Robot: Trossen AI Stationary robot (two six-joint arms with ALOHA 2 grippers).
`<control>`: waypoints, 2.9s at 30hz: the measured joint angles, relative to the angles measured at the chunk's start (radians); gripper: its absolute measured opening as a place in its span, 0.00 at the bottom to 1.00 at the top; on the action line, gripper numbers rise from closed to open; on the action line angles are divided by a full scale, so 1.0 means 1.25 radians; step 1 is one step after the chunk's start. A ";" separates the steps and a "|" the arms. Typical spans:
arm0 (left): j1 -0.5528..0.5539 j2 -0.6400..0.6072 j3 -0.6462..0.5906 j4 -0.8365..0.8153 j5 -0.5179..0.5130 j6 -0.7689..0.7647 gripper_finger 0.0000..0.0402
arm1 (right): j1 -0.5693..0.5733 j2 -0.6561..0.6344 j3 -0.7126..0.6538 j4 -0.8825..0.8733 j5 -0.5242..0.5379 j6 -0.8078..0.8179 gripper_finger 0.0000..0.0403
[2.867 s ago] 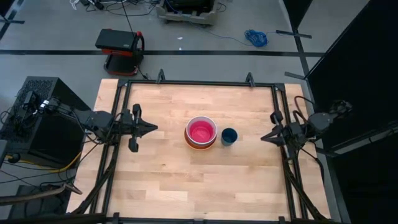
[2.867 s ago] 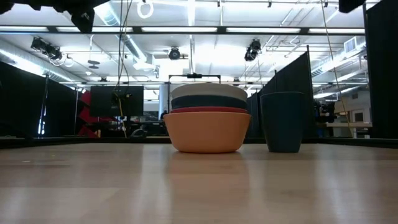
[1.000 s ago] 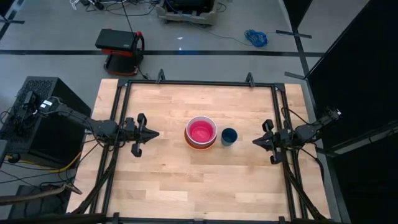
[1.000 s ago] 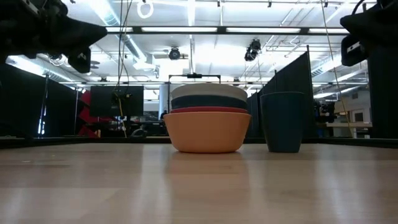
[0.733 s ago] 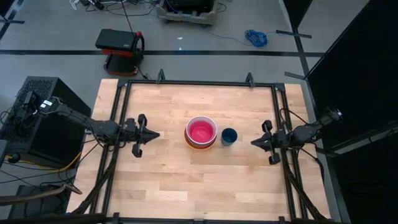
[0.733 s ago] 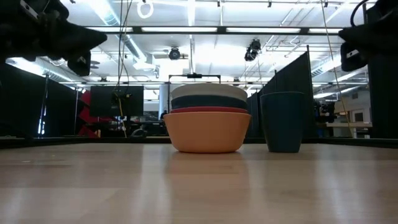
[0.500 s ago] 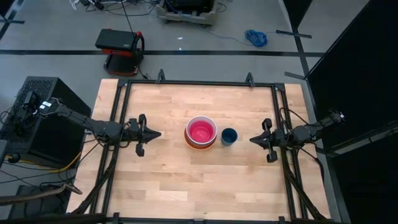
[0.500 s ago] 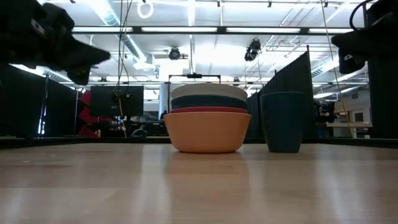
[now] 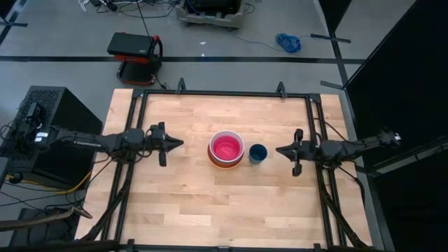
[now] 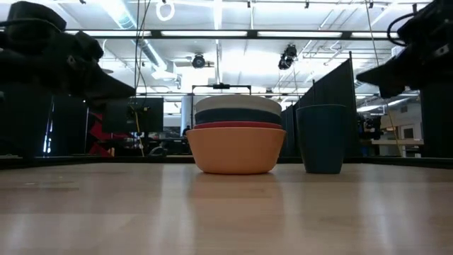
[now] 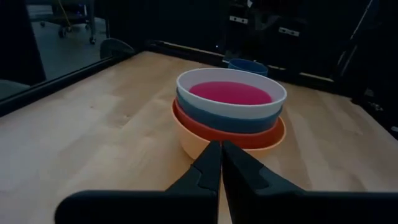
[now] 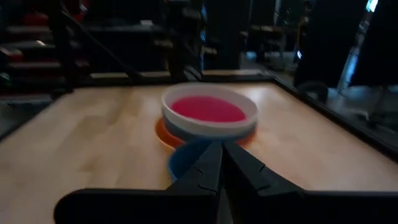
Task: Nest bowls inside each other
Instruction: Return to Home Position
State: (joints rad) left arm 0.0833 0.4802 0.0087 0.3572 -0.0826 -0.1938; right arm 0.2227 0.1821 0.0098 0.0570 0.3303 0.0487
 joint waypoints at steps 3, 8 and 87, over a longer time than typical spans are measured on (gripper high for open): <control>0.063 0.000 0.000 -0.007 0.063 0.002 0.00 | -0.039 0.035 0.000 -0.002 -0.020 0.014 0.00; 0.150 0.000 0.000 0.002 0.156 0.003 0.00 | -0.107 0.061 0.000 0.002 -0.092 0.022 0.00; 0.219 0.103 0.065 0.140 0.325 -0.001 0.00 | -0.176 -0.144 0.038 -0.132 -0.162 -0.020 0.00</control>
State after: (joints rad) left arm 0.3574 0.6094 0.0895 0.5321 0.3241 -0.1951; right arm 0.0029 0.0025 0.0568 -0.1077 0.1277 0.0235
